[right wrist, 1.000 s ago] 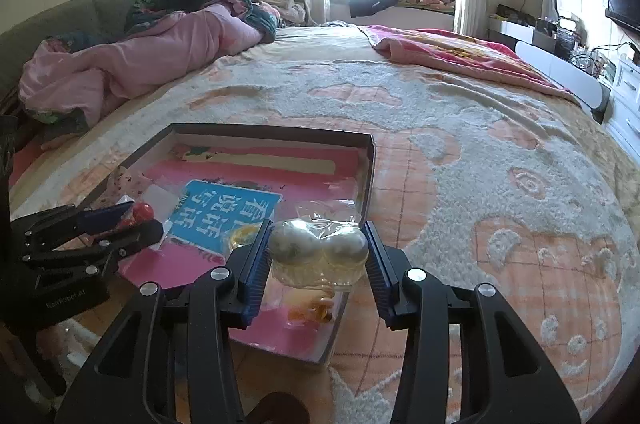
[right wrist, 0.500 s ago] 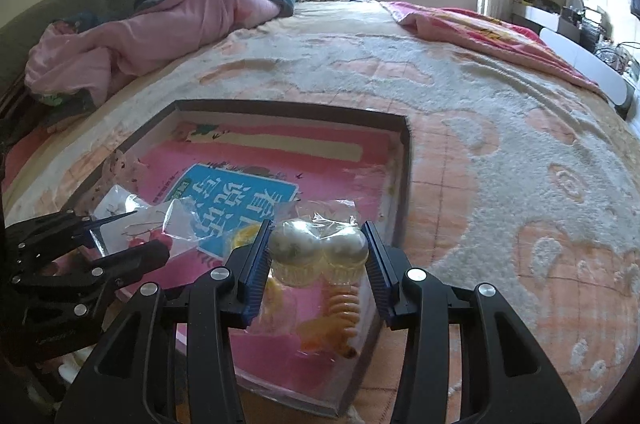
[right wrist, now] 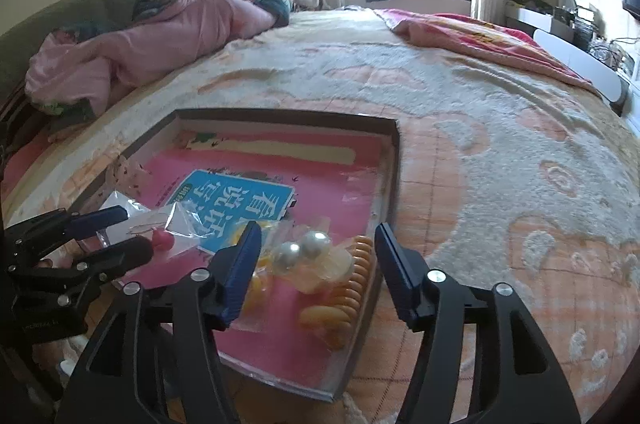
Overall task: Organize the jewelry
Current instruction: 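Carry the red bead bag and pearl bag into the pink tray and open both tools, then withdraw both open tools from the tray toward the hair clips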
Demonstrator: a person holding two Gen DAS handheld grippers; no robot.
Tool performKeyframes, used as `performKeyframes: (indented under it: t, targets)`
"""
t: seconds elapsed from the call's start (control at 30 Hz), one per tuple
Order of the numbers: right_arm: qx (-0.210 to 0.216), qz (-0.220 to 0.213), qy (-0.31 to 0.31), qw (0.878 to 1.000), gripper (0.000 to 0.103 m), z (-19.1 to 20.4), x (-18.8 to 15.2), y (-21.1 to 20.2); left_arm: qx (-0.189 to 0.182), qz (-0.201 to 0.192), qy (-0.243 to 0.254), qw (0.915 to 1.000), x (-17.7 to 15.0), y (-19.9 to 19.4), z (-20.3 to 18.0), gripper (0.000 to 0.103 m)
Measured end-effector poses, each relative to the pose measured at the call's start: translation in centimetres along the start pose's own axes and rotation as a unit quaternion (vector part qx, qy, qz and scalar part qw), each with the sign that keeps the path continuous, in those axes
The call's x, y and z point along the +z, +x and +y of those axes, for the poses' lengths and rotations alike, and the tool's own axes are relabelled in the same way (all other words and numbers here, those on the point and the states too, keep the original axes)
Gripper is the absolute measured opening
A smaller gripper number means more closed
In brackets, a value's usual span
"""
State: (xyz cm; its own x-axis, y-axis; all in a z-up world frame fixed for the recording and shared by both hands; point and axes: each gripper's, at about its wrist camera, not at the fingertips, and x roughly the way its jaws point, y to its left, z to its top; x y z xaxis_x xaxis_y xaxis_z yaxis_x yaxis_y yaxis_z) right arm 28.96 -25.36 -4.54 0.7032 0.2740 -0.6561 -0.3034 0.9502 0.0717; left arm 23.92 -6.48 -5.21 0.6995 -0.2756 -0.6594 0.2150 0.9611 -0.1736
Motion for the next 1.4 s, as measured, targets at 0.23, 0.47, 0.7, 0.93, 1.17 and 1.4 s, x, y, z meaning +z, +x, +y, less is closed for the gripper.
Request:
performKeyframes:
  t: [0.23,0.47,0.7,0.93,1.17,1.4]
  targets:
    - [-0.011,-0.022,0.011,1.000,0.068,-0.3,-0.6,-2.3,0.007,-0.017,-0.015,0.9997,-0.1,-1.7,0.6,0.066]
    - [-0.016,-0.050,0.016,0.998,0.078,0.3,-0.7,-5.1,0.009,-0.038,-0.026,0.9989,-0.2,-4.1,1.1,0.084]
    - [-0.016,-0.074,0.014,0.997,0.081,1.2,-0.6,-7.6,0.023,-0.059,-0.028,0.9976,-0.5,-6.5,1.3,0.090]
    - [-0.018,-0.085,0.002,0.996,0.081,2.4,-1.3,-9.2,0.033,-0.070,-0.035,0.9964,-1.1,-8.5,2.1,0.090]
    - [-0.011,-0.078,-0.003,0.997,0.081,3.5,-2.8,-10.1,0.046,-0.077,-0.048,0.9949,-1.9,-10.1,3.4,0.090]
    - [-0.004,-0.070,-0.007,0.998,0.081,4.4,-4.2,-10.8,0.056,-0.079,-0.052,0.9939,-2.5,-11.4,4.5,0.090]
